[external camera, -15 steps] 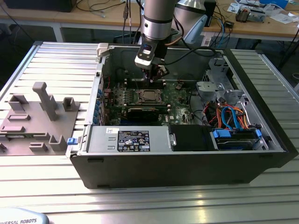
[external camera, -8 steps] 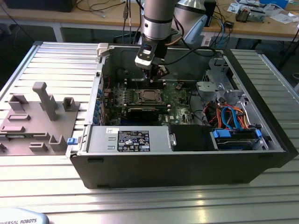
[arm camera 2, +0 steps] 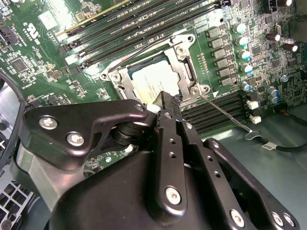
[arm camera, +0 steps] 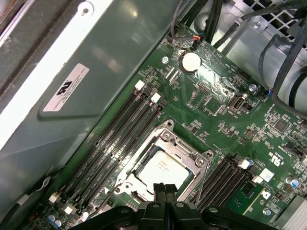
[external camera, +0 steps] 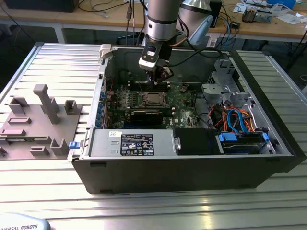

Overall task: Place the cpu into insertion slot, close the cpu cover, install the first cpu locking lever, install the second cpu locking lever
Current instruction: 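Install the first cpu locking lever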

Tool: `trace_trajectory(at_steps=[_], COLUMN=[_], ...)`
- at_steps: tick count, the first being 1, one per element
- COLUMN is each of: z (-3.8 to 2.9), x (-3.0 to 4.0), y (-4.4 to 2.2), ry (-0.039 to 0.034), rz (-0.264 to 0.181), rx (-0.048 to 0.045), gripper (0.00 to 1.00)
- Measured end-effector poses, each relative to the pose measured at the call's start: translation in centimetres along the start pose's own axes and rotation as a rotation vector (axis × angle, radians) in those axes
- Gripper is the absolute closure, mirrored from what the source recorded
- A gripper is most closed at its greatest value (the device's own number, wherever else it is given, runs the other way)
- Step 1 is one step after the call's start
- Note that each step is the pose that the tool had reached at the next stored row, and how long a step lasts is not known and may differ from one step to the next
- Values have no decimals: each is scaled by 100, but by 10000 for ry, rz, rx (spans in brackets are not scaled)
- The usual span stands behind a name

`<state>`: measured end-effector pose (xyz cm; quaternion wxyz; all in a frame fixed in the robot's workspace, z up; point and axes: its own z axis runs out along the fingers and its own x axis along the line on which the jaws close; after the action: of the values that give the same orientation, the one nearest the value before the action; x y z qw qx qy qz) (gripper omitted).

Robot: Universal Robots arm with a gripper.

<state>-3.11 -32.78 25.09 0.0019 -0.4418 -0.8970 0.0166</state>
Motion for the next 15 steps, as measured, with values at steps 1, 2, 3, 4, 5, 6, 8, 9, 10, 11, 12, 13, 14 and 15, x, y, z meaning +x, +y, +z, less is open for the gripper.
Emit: trace_trajectory(at_steps=[1, 2, 3, 4, 5, 6, 8, 9, 10, 11, 12, 13, 14, 15], z=[0, 0, 0, 0, 0, 0, 0, 0, 0, 0, 0, 0, 0, 0], x=[0, 0, 0, 0, 0, 0, 0, 0, 0, 0, 0, 0, 0, 0], y=[0, 0, 0, 0, 0, 0, 0, 0, 0, 0, 0, 0, 0, 0], ry=[0, 0, 0, 0, -1, -1, -1, -1, -2, -2, -2, -2, -2, -3], rz=[-7, -11, -16, -22, -27, -33, -51, -57, -61, -68, -74, -78, -82, -87], rx=[0, -1, -1, 0, 0, 0, -1, -1, -1, -1, -1, -1, -1, -1], gripper=[89, 89, 89, 89, 89, 89, 89, 89, 89, 89, 89, 89, 89, 89])
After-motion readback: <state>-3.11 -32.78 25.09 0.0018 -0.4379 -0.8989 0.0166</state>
